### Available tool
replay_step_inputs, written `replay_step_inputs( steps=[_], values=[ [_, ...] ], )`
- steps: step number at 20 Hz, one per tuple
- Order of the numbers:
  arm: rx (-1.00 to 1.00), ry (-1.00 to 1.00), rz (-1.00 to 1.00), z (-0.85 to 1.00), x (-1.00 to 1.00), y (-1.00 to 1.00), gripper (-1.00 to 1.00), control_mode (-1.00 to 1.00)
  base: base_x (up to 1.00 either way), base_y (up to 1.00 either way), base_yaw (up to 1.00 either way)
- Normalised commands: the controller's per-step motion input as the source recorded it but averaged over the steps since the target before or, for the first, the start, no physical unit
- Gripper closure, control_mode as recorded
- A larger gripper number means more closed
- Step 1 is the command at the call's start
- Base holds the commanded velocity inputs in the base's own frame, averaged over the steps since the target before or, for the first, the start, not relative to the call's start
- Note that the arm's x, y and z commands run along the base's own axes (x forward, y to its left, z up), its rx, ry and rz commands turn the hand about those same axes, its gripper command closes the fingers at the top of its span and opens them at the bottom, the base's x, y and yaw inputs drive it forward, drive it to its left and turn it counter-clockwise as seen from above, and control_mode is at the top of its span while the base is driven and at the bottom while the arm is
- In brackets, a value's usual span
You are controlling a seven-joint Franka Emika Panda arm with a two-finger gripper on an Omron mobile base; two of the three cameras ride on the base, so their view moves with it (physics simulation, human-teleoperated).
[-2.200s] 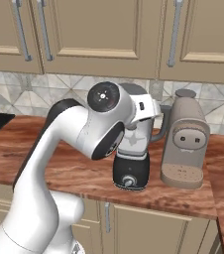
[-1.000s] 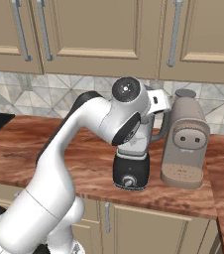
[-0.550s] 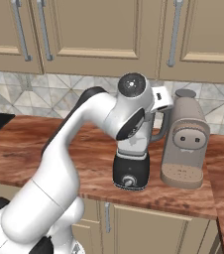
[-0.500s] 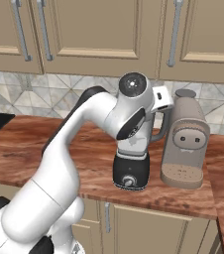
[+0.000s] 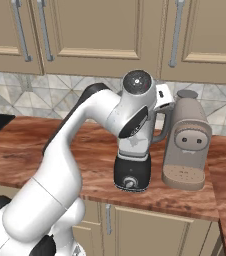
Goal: Close the lid blender by securely placing the lid on top.
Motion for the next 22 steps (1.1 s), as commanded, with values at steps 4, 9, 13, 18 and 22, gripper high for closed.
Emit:
replay_step_inputs(
  steps=[4,9,13,18,22],
  values=[
    [0.00,-0.08,0.05,0.31,0.00,0.07,1.00,-1.00,0.00,0.00,0.00],
    [-0.01,-0.04,0.03,0.07,0.15,0.00,1.00,-1.00,0.00,0.00,0.00],
    [-0.03,0.01,0.04,-0.14,0.30,0.00,1.00,-1.00,0.00,0.00,0.00],
    [-0.02,0.01,0.05,-0.21,0.28,0.00,1.00,-1.00,0.00,0.00,0.00],
    [-0.01,0.00,0.02,-0.16,0.12,-0.03,1.00,-1.00,0.00,0.00,0.00]
  ],
)
